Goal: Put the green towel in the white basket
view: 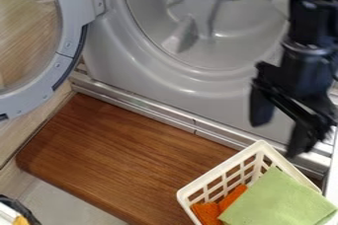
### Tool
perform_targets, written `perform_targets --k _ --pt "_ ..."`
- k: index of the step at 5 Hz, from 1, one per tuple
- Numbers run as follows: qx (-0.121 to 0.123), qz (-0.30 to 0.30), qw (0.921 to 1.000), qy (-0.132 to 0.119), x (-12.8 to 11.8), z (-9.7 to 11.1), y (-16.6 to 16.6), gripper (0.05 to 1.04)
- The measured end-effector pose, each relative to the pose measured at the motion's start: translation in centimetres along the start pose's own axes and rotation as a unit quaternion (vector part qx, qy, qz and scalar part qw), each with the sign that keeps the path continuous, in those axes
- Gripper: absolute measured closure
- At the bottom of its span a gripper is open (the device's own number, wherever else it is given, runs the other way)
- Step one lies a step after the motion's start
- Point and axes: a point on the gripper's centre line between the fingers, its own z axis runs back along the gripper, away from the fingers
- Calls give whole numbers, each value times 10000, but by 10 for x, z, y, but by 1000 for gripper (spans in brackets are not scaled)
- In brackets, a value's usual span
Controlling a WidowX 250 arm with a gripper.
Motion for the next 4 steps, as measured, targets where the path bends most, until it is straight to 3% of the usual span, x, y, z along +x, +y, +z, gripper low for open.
perform_targets --k 1,2,4 --pt "16 602 9981 -89 -6 8 33 83" --pt "178 806 9965 -135 -4 15 43 83" --pt "905 1359 9864 -167 -12 -1 59 82"
